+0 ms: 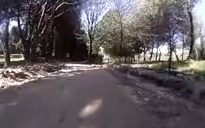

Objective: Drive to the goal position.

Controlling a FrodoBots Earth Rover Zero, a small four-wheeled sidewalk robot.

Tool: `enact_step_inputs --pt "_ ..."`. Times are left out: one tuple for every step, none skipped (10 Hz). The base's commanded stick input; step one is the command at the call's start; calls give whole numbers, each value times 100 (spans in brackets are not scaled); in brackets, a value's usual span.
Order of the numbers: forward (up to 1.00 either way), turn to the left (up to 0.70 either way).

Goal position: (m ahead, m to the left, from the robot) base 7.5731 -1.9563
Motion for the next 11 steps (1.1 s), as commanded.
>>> enact_step_inputs --pt "70 30" --pt "70 16" --pt "70 3" --pt "70 0" --pt "70 0" --pt "70 0" --pt "70 0" --pt "70 0" --pt "70 0" --pt "70 0" --pt "70 0"
